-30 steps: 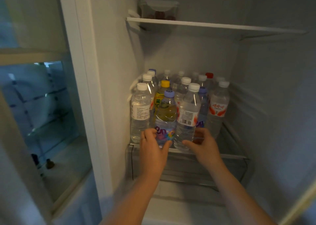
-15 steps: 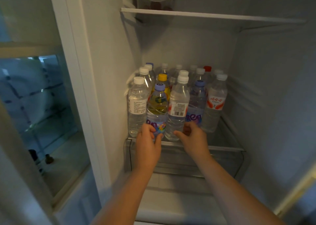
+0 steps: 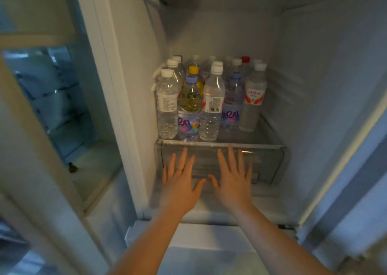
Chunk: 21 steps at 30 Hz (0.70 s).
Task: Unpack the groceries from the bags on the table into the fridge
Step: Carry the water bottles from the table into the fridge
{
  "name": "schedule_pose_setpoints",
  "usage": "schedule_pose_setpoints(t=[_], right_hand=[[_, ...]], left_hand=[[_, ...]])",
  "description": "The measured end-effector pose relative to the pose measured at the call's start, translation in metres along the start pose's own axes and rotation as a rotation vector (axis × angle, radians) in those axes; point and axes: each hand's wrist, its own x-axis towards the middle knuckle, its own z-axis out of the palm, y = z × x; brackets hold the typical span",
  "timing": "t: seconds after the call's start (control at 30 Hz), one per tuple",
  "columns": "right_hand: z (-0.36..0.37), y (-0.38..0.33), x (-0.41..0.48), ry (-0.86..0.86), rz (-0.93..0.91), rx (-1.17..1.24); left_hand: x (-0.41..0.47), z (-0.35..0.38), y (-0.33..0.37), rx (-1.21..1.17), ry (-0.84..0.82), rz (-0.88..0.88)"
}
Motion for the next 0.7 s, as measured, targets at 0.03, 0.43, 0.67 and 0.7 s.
schedule_pose_setpoints(t=[0.03,0.43,0.67,0.7], right_hand=[[-0.002,-0.001,-0.008,-0.078,0.026,0.001],[-0.048,-0.024,-0.151,-0.343,0.002,0.200],[-0.077,-0.035,-0.257,-0.443,-0.089,0.235],[-0.082,-0.035,-0.271,-0.455,-0.101,0.241]], left_hand=[[-0.009,-0.001,0.002,0.035,-0.076,-0.047],[-0.188,-0.032,0.021,0.124,-0.195,-0.343],[-0.314,-0.052,0.045,0.062,-0.218,-0.479],[-0.330,-0.056,0.049,0.066,-0.207,-0.494]])
